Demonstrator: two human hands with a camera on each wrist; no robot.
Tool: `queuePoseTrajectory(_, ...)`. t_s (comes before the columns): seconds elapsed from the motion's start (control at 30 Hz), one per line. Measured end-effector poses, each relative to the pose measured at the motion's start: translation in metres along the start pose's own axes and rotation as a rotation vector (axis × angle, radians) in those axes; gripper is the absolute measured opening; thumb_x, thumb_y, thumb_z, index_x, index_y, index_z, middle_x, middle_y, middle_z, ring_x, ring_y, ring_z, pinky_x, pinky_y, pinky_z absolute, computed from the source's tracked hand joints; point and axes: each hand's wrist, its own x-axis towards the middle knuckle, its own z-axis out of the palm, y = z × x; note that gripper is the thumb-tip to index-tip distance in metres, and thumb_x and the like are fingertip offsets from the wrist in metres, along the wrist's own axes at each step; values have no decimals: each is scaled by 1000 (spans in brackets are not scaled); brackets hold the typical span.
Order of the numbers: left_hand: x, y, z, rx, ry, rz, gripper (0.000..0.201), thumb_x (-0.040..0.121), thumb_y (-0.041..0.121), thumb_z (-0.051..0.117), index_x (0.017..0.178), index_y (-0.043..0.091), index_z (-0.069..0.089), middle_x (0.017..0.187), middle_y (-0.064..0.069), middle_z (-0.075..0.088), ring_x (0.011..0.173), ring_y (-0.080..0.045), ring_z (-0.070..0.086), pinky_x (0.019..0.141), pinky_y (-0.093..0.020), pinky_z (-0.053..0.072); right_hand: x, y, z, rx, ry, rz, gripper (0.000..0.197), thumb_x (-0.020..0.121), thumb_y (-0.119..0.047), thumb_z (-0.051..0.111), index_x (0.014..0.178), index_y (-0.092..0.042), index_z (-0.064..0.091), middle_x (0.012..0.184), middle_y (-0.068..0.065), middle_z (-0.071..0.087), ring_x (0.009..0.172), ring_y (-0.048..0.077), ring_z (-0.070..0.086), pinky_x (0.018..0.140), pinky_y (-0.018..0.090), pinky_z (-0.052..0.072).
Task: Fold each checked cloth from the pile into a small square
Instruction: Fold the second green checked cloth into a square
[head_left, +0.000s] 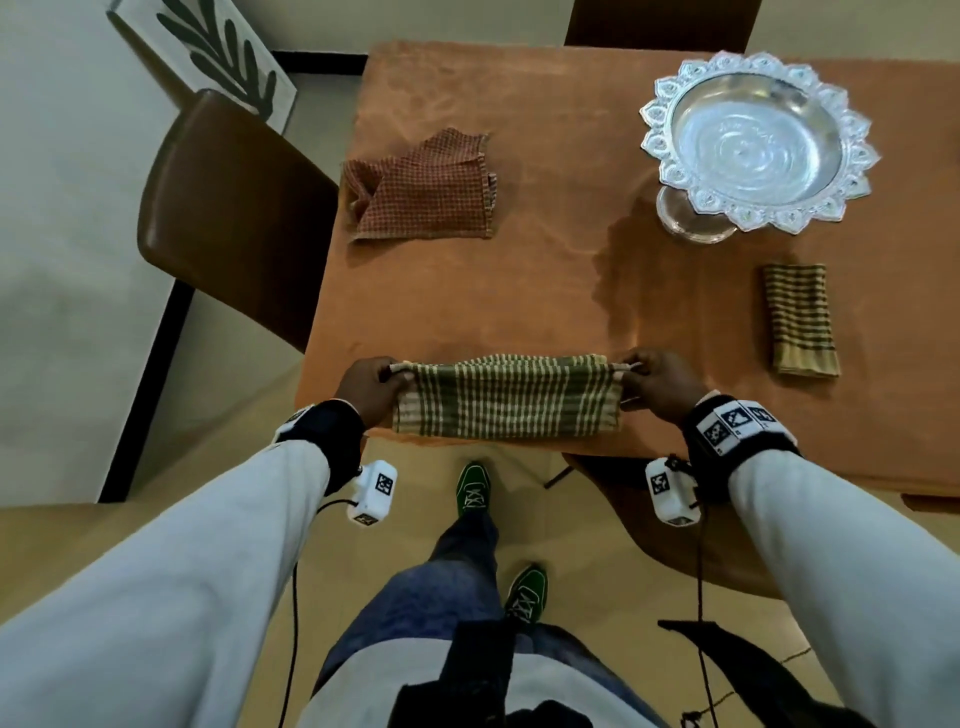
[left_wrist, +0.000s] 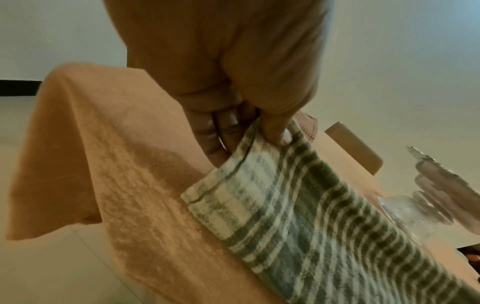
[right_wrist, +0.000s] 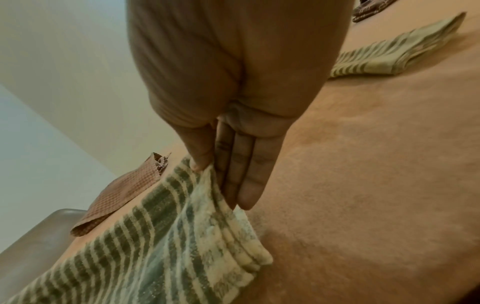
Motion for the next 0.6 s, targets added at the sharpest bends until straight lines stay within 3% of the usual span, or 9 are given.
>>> queuePoseTrajectory(0.07,10,0,4,29,31,-40,25,93,24,63,76,6,60,69,-16,61,69,-36,60,69,-46,51,22,3,4,-81,54,-7,4,89,-9,65,85,-9,66,84,25,69,81,42,69,74,59,57)
queuePoseTrajectory(0.13,14,2,7,51,72,-74,28,93,26,64,70,11,55,64,-10,55,66,-32,56,64,-40,45,37,6,9,-189,91,-33,9,86,-12,67,78,-12,67,78,21,70,75,39,70,71,56,58)
queuePoseTrajectory(0.23,19,5,12,100,153,-108,34,91,27,66,64,14,49,60,-6,49,65,-27,49,60,-33,31,48,0,18,-278,142,-35,8,88,-10,66,84,-4,69,75,15,67,75,37,69,71,48,58)
queuePoseTrajectory(0.3,22,9,15,102,179,-150,35,90,28,67,64,15,48,59,-5,48,64,-26,47,55,-33,30,55,-1,23,-312,157,17,11,88,-12,66,90,-2,71,77,13,67,79,36,69,72,45,58)
queuePoseTrajectory(0.37,25,13,16,177,161,-169,25,89,28,67,75,11,54,71,-10,58,69,-28,51,57,-32,35,59,-5,28,-375,178,43,15,86,-12,65,96,-3,70,86,16,71,83,35,68,70,38,54)
queuePoseTrajectory(0.43,26,20,17,315,143,-168,20,86,25,65,96,10,56,98,-15,63,84,-33,56,70,-35,46,54,-14,34,-560,231,56,22,83,-8,62,104,-3,66,103,20,68,92,36,65,72,34,50)
queuePoseTrajectory(0.5,28,26,23,514,164,-22,37,82,20,63,116,10,52,117,-15,55,105,-36,52,87,-42,46,47,-24,44,-817,264,-30,34,82,-5,59,116,-2,56,124,23,56,113,42,55,87,45,48)
queuePoseTrajectory(0.6,31,43,38,730,57,276,43,87,28,60,126,15,48,123,-11,51,110,-32,48,93,-43,42,44,-39,69,-999,102,-289,43,88,-13,56,130,-12,48,137,14,48,127,38,42,106,56,35)
